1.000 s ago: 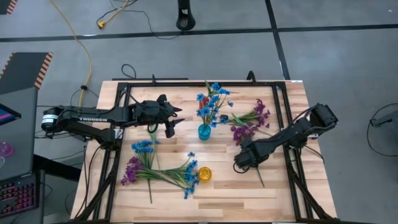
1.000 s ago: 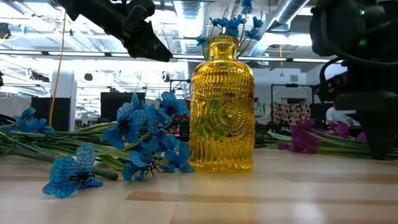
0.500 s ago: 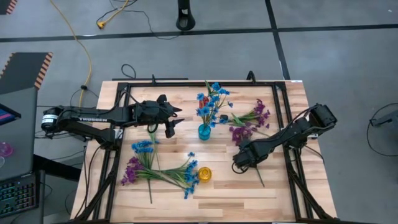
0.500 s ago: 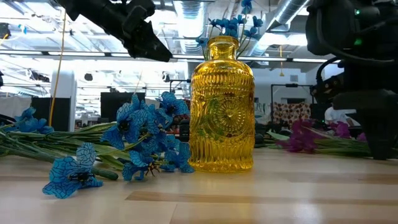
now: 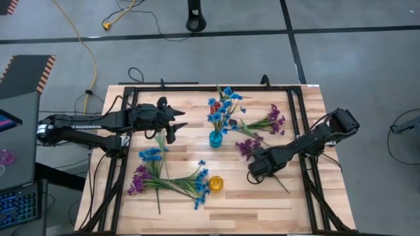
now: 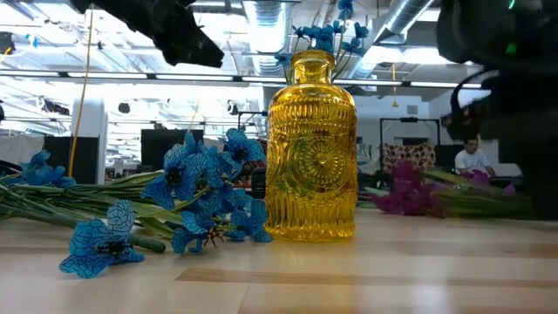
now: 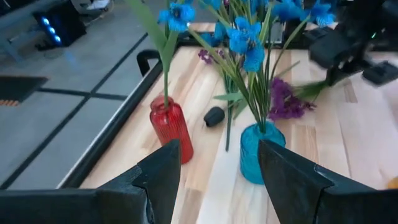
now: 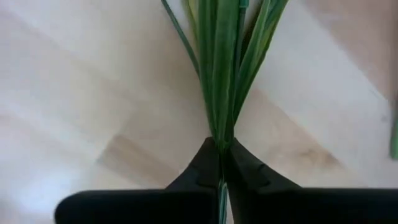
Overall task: Sort flowers into vase by color
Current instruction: Put the middle right violet flower into the yellow crystal vase
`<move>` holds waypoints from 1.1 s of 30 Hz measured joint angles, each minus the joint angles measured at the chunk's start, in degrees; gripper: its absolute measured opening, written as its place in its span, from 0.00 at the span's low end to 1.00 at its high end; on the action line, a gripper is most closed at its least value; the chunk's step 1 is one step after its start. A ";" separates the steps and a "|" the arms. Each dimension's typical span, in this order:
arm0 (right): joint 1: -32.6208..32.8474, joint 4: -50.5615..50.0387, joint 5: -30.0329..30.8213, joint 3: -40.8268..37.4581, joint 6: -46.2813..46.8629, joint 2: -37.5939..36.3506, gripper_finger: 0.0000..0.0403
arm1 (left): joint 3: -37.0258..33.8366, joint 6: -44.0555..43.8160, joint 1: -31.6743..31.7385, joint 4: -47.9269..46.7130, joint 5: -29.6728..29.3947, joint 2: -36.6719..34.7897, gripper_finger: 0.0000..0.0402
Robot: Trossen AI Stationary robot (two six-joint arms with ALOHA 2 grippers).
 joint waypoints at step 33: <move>-0.07 -5.88 8.96 0.25 -6.69 -44.22 0.11 | 0.00 -2.31 0.00 -2.56 0.04 0.01 0.50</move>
